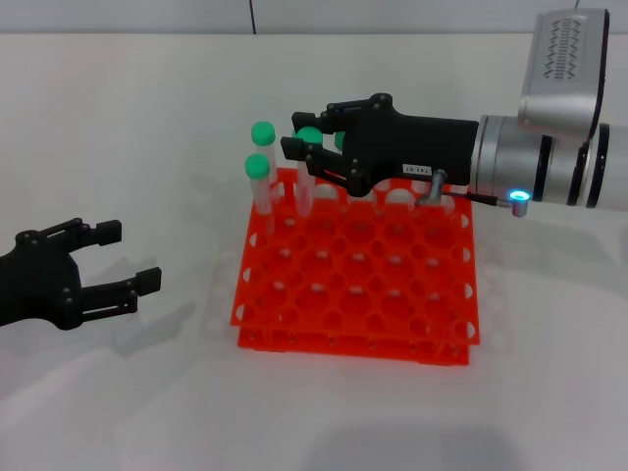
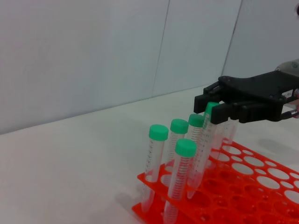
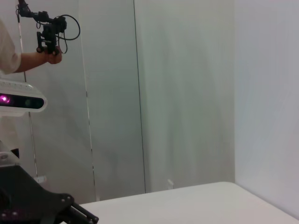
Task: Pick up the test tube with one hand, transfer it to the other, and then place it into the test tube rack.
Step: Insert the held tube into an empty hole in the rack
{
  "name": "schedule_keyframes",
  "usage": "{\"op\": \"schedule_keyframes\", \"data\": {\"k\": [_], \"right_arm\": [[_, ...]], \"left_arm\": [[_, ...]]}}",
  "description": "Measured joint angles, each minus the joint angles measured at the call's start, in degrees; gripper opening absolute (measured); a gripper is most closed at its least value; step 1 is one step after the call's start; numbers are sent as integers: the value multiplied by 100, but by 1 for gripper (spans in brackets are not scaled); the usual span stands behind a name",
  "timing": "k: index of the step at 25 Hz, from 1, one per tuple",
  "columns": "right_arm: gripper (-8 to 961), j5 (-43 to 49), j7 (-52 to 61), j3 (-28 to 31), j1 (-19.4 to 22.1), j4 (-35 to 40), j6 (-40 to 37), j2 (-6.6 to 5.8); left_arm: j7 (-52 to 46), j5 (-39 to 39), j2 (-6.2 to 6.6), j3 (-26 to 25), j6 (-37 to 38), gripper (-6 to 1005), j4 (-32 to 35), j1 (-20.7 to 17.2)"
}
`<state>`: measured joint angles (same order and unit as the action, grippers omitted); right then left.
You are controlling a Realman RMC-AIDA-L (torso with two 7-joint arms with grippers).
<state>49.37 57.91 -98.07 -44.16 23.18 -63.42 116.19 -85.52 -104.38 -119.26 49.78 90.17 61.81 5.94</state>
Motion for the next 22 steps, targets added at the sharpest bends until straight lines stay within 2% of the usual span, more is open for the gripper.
{"op": "schedule_keyframes", "data": {"k": [8, 15, 22], "right_arm": [[314, -9, 15, -66, 5, -56, 132, 0], [316, -347, 13, -492, 13, -60, 340, 0], [319, -368, 16, -561, 71, -19, 354, 0]], "left_arm": [[33, -4, 0, -2, 0, 862, -57, 35], [39, -4, 0, -1, 0, 862, -133, 83], [44, -4, 0, 0, 0, 862, -137, 113]]}}
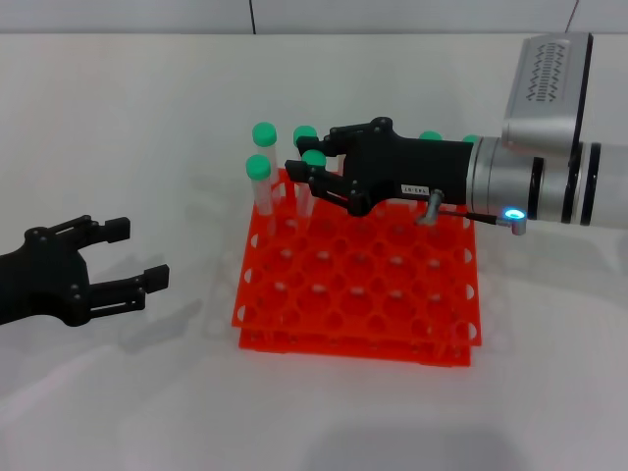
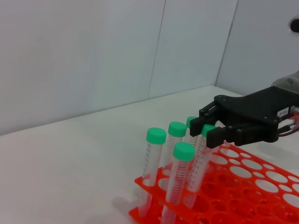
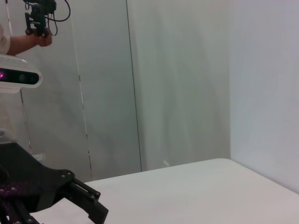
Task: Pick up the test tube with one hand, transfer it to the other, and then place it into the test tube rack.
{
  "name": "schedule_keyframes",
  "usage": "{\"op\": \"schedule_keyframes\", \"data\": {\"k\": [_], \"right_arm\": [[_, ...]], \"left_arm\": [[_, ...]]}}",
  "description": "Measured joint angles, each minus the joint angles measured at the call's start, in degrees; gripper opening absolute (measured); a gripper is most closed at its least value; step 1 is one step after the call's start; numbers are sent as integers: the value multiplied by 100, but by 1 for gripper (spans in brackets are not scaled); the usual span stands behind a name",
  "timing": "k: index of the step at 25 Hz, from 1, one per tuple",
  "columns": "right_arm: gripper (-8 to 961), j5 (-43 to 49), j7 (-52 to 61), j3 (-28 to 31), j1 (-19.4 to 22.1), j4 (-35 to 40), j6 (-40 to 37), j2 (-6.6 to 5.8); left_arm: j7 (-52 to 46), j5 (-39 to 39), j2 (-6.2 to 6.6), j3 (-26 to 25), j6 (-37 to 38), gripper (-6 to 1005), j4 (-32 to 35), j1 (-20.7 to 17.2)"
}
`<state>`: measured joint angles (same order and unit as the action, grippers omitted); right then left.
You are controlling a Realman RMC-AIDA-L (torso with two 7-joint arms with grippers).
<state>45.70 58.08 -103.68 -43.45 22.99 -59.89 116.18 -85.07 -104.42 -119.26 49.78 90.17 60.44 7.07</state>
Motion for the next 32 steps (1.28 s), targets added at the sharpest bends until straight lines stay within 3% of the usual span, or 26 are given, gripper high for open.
{"op": "schedule_keyframes", "data": {"k": [14, 22, 27, 32], "right_arm": [[324, -141, -76, 7, 96, 76, -25, 0], [545, -145, -78, 2, 223, 312, -77, 0], [732, -139, -76, 17, 306, 377, -407, -24], [746, -22, -88, 230, 516, 383, -1158, -178]], "left_arm": [[-4, -6, 2, -2, 0, 861, -59, 31], [0, -8, -1, -2, 0, 861, -69, 31], [5, -9, -1, -4, 19, 861, -69, 23], [116, 17, -1, -4, 47, 861, -68, -9]]}}
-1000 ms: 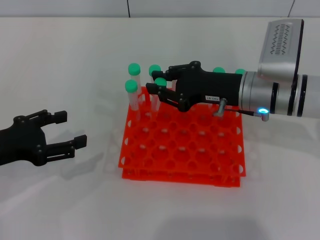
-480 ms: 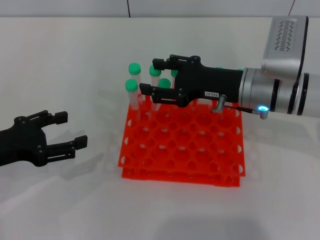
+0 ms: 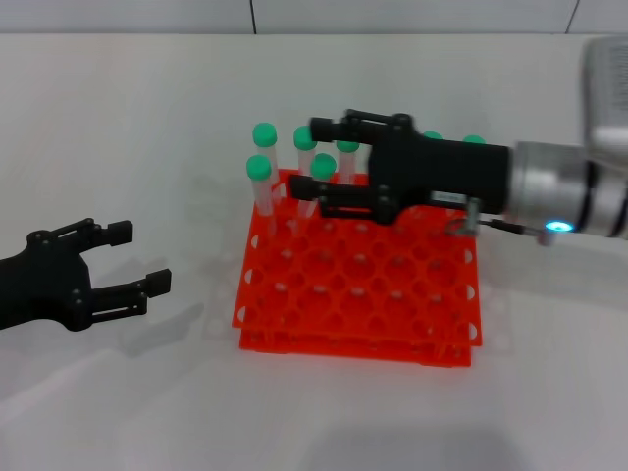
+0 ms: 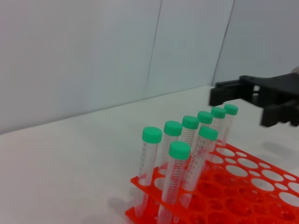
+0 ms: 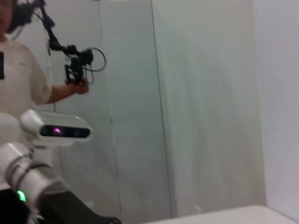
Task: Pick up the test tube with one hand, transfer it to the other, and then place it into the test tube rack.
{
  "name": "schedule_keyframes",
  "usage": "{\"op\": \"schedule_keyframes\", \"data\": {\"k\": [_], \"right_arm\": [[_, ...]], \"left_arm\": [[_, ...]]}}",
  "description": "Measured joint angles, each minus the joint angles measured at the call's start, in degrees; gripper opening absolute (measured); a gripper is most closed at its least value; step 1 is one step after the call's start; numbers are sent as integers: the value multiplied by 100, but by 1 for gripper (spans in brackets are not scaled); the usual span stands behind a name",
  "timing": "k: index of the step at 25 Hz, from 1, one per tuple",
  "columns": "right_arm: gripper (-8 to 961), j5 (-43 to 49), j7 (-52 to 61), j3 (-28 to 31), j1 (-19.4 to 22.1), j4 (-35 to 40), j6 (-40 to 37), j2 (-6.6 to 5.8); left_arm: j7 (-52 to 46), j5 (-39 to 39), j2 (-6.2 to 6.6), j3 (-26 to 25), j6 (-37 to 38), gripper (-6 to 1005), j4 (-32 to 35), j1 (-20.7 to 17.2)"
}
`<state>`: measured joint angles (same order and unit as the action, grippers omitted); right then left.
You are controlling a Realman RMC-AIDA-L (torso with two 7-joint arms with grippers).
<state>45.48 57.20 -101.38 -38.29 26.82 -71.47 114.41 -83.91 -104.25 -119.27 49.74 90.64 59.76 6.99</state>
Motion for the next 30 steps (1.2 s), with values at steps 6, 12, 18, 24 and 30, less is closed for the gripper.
{"op": "schedule_keyframes", "data": {"k": [6, 12, 18, 24, 30], "right_arm": [[762, 901, -31, 817, 435, -50, -793, -321], [778, 2023, 156, 1647, 802, -95, -960, -598], [795, 2687, 368, 1841, 986, -186, -1103, -774], [854, 2898, 398, 1844, 1025, -301, -1265, -795], [868, 3057, 441, 1849, 1013, -363, -1305, -812]], "left_arm": [[38, 3, 7, 1, 31, 861, 1, 43], [-36, -231, 59, 5, 287, 862, -8, 285], [-105, -286, 317, -5, 570, 862, -401, 592], [-151, -306, 624, -8, 823, 862, -933, 1029], [-156, -329, 660, -6, 856, 862, -907, 1118]]}}
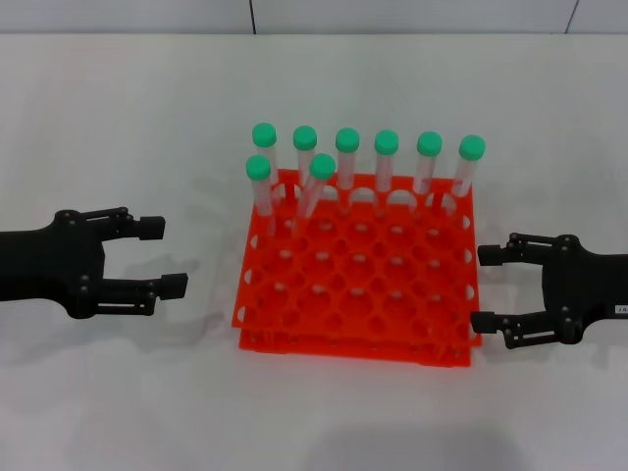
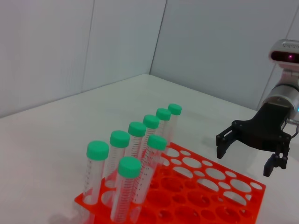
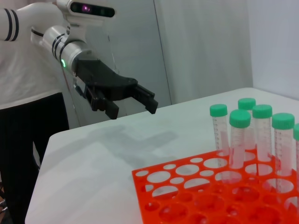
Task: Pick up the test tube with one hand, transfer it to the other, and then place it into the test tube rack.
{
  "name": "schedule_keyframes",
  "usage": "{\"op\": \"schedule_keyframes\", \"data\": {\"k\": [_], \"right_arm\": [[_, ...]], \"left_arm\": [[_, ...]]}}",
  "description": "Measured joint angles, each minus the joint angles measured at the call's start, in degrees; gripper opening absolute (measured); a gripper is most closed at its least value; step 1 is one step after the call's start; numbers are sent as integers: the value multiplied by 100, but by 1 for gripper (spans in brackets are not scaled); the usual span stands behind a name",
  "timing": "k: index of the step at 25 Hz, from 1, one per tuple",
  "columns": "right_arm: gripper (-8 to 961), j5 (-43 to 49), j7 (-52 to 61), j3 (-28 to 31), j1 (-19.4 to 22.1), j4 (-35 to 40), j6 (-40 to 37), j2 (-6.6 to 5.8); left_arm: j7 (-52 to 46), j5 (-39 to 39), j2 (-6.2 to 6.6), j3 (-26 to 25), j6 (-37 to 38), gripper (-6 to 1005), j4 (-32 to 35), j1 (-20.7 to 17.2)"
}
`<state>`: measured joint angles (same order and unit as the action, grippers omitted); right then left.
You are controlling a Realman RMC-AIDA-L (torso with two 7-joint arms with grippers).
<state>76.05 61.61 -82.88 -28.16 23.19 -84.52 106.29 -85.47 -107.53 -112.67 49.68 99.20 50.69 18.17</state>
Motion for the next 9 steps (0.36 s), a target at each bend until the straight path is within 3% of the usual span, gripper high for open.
{"op": "schedule_keyframes", "data": {"k": [9], "right_arm": [[868, 12, 8, 7, 7, -11, 12, -25]], "left_arm": [[-63, -160, 6, -1, 3, 861, -2, 143]]}}
